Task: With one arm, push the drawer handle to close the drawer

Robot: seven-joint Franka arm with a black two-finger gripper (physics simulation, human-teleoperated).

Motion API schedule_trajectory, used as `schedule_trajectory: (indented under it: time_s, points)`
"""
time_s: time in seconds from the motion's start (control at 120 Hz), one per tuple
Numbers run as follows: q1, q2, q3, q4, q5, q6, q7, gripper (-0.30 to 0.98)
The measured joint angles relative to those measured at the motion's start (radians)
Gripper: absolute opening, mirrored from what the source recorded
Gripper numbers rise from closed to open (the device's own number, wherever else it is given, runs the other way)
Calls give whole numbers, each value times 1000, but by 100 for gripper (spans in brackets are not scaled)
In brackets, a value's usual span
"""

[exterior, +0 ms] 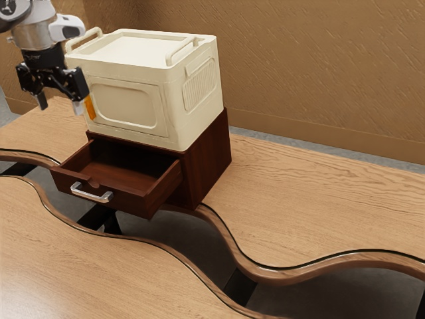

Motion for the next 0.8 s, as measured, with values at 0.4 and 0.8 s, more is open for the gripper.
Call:
schedule_trajectory:
  time_s: [0.4,0.8]
  points:
    - [159,-143,-50,-499,5,126,-15,18]
    - [179,-167,-50,-734,7,495,54,-7]
